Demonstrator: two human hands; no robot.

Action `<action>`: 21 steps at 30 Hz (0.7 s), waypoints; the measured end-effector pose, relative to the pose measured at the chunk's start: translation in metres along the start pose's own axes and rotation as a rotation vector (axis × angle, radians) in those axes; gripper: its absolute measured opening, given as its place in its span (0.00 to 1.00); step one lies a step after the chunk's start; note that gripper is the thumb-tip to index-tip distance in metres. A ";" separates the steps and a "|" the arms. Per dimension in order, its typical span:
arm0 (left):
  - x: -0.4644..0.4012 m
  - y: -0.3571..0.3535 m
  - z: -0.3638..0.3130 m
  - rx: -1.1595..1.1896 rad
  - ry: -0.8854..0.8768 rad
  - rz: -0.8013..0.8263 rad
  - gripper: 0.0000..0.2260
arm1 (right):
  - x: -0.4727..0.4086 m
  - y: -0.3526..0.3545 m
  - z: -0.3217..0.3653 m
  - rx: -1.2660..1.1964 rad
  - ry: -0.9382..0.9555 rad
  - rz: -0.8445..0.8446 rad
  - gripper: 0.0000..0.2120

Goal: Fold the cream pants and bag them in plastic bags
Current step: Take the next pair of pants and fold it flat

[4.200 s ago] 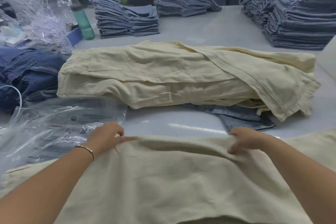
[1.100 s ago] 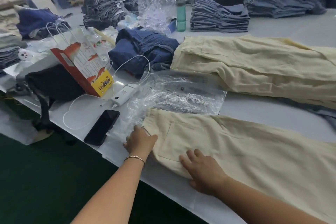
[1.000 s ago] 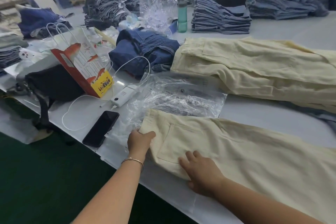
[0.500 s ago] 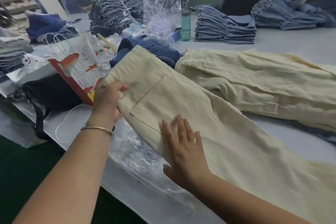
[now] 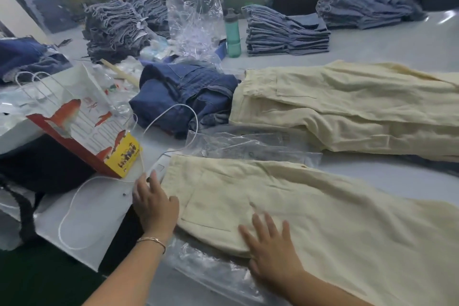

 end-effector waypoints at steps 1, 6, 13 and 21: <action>0.007 -0.004 -0.007 -0.074 -0.176 -0.025 0.27 | 0.002 0.000 0.002 0.003 -0.019 -0.025 0.38; 0.051 -0.038 -0.045 0.022 -0.600 0.445 0.06 | -0.004 -0.011 0.005 0.035 0.005 -0.179 0.37; 0.048 -0.038 -0.067 -0.097 -0.458 0.513 0.08 | -0.002 0.000 -0.007 -0.011 0.092 -0.033 0.36; 0.123 -0.048 -0.186 0.150 -0.735 0.623 0.07 | 0.078 0.002 -0.094 -0.298 0.128 -0.203 0.24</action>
Point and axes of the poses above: each hand's wrist, its own x-axis away from the middle knuckle, its own y-axis out of the back of the hand, z = x × y, the point moved 1 cm from there along -x, towards the middle knuckle, and after that the axes turned 6 degrees about z, right-handed, at the moved point
